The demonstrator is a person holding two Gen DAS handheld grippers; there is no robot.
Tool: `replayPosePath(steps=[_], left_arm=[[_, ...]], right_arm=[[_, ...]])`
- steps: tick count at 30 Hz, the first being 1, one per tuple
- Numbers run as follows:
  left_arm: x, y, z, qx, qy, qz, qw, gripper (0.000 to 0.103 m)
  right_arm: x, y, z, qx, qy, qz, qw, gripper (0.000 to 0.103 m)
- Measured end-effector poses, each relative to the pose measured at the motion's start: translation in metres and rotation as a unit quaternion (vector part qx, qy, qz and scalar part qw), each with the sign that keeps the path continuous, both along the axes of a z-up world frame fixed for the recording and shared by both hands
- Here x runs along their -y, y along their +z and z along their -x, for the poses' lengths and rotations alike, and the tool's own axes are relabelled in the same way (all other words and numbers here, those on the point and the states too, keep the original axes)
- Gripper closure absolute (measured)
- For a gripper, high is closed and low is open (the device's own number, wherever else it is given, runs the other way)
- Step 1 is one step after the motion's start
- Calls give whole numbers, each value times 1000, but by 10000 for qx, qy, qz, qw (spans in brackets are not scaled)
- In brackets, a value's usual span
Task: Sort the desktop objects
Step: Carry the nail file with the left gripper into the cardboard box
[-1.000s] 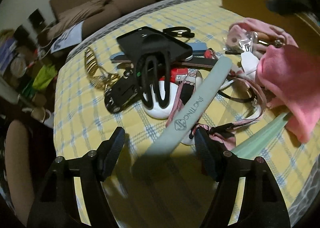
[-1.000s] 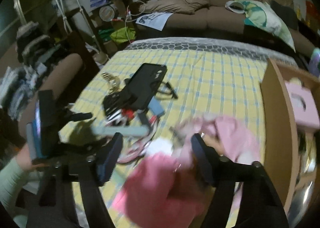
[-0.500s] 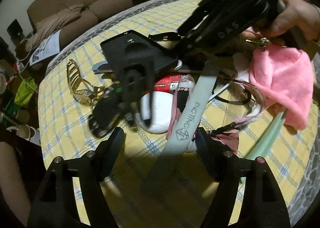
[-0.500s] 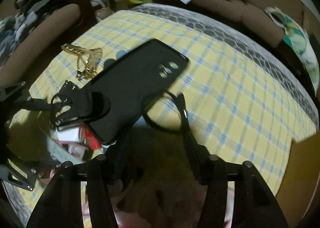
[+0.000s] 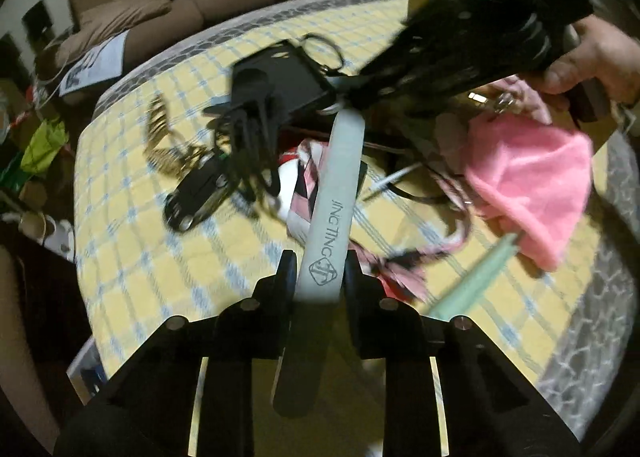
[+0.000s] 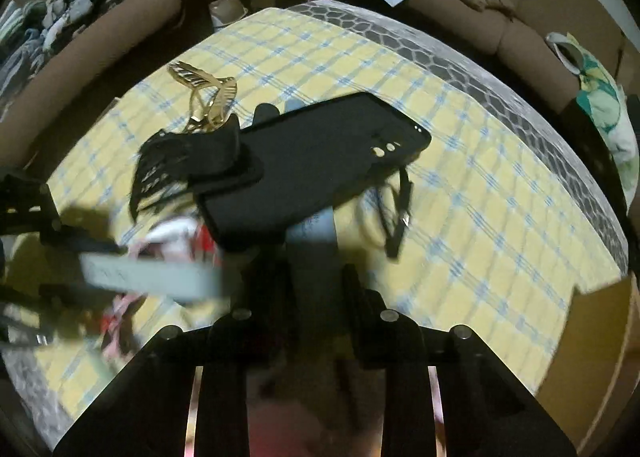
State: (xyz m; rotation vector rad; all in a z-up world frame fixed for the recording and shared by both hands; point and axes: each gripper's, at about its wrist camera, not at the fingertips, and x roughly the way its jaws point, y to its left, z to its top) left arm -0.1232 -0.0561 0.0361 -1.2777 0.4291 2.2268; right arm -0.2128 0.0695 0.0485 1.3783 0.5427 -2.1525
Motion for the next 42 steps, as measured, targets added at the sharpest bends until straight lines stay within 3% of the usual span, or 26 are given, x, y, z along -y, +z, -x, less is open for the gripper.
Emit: replayPosePath(steps=[6,13,21,24,28,35,42], left_arm=[[22,26,-33,198,452,-694,9964,85],[4,78,-65,150,588,-1207,9908,85],[-51,152,-87,-99,600,-1610,9851,85],[-85,165,-87,6,524,-1767,9829,85],[-148,169,-81,240,379,-1954,9797,85],[-265,145,-59,952,167,-2362,9669,85],[-345,112,-41,1455,188,-2374,9603,85]], right_arm=[[-58,52,-40,295,-504,762,9954,78],[-122,113,-88,416,-1033,1357,9845,79],[-182,214,-145,-472,-1380,1436,9788,79],[-219,233,-162,-841,-1681,1297,9736,79],[-277,225,-179,-1131,-2213,1081,9626,79],[-367,167,-191,-1308,-2909,576,9460,79],[-407,107,-190,-1300,-3174,432,9384,79]])
